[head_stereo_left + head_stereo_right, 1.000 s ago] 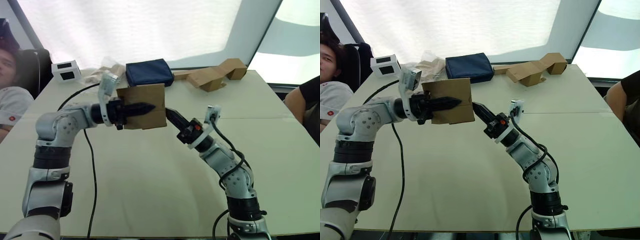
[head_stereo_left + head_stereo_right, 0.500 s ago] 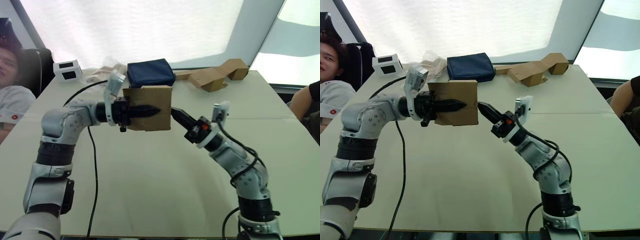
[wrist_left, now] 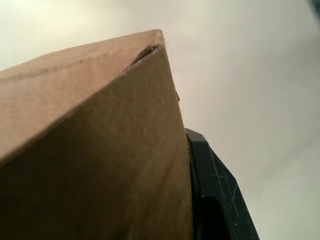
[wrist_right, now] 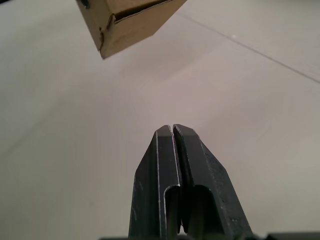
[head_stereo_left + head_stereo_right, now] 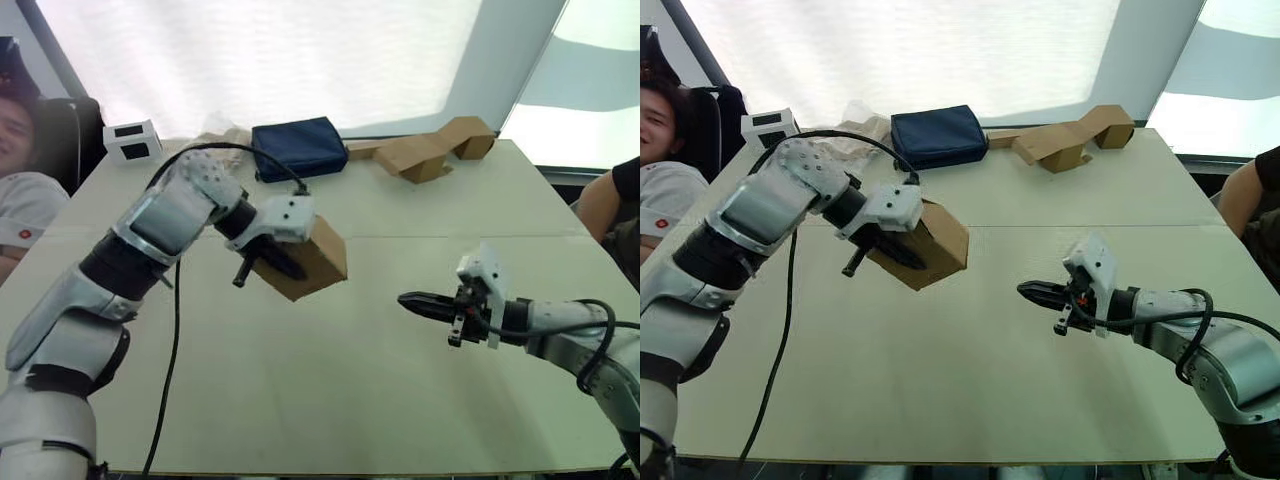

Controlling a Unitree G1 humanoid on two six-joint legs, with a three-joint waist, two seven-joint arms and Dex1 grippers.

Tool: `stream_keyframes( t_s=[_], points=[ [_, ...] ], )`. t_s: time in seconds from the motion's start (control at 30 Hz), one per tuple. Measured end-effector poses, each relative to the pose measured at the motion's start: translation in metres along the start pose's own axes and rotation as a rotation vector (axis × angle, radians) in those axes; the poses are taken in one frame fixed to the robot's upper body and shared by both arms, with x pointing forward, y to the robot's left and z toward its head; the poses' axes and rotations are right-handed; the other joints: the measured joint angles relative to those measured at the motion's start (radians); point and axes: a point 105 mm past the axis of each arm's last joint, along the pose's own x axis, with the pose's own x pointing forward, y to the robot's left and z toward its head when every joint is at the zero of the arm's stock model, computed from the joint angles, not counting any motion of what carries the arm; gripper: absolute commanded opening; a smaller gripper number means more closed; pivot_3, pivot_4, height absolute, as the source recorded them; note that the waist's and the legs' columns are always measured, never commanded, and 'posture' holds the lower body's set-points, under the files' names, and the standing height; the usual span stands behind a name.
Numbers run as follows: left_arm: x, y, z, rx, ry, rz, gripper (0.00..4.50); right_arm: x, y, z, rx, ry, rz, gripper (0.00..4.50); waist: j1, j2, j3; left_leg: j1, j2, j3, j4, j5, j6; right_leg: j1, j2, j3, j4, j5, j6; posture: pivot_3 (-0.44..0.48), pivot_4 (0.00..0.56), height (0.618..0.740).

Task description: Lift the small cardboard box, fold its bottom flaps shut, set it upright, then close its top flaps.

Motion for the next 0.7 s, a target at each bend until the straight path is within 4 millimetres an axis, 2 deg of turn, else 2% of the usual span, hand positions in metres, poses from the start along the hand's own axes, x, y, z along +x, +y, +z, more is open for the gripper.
stream_keyframes(
  t_s=[0.17, 0.33, 0.47, 0.53, 0.57, 0.6, 0.67, 0.7],
  points=[
    [0.022, -0.002, -0.007, 0.070, 0.158, -0.071, 0.00, 0.001, 0.001, -0.005, -0.065, 0.051, -0.024, 0.04, 0.003, 0.000, 0.000, 0.000, 0.000, 0.000, 0.001, 0.000, 0.000, 0.000, 0.000, 0.000, 0.000, 0.000, 0.000, 0.000, 0.150, 0.740],
    [0.047, 0.002, 0.011, 0.106, 0.188, -0.151, 0.00, 0.009, 0.006, -0.013, -0.070, 0.047, -0.050, 0.04, 0.006, -0.001, 0.001, -0.002, 0.000, -0.001, 0.001, 0.000, 0.000, 0.000, -0.001, 0.000, -0.001, 0.000, 0.000, 0.000, 0.150, 0.740],
    [0.050, 0.001, 0.013, 0.090, 0.190, -0.177, 1.07, 0.011, 0.008, -0.015, -0.053, 0.029, -0.074, 0.00, -0.001, -0.001, 0.001, -0.001, 0.001, -0.001, 0.001, 0.000, 0.000, 0.000, 0.001, 0.001, 0.001, 0.000, 0.000, 0.000, 0.150, 0.740],
    [0.051, 0.000, 0.013, 0.087, 0.184, -0.189, 1.94, 0.013, 0.009, -0.014, -0.057, 0.020, -0.085, 0.00, 0.000, -0.001, 0.001, 0.000, 0.001, -0.002, 0.001, 0.000, 0.000, 0.000, 0.001, 0.001, 0.002, 0.000, 0.000, 0.000, 0.150, 0.740],
    [0.051, 0.000, 0.013, 0.081, 0.182, -0.191, 2.23, 0.013, 0.009, -0.014, -0.056, 0.018, -0.088, 0.00, 0.001, -0.001, 0.001, 0.000, 0.001, -0.002, 0.001, 0.000, 0.000, 0.000, 0.001, 0.001, 0.002, 0.000, 0.000, 0.000, 0.150, 0.740],
    [0.050, 0.001, 0.013, 0.066, 0.177, -0.192, 2.73, 0.013, 0.009, -0.014, -0.055, 0.016, -0.093, 0.00, 0.002, -0.001, 0.001, 0.000, 0.001, -0.002, 0.001, 0.000, 0.000, 0.000, 0.001, 0.001, 0.002, 0.000, 0.000, 0.000, 0.150, 0.740],
    [0.045, 0.004, 0.016, 0.044, 0.170, -0.182, 3.36, 0.013, 0.008, -0.014, -0.057, 0.015, -0.095, 0.00, 0.003, -0.001, 0.001, -0.001, 0.001, -0.001, 0.001, 0.000, 0.000, 0.000, 0.001, 0.001, 0.001, 0.000, 0.000, 0.000, 0.150, 0.740],
    [0.043, 0.005, 0.019, 0.034, 0.162, -0.178, 3.36, 0.014, 0.008, -0.013, -0.060, 0.011, -0.096, 0.00, 0.003, -0.001, 0.001, -0.001, 0.001, -0.001, 0.001, 0.000, 0.000, 0.000, 0.001, 0.001, 0.001, 0.000, 0.000, 0.000, 0.150, 0.740]
  ],
)
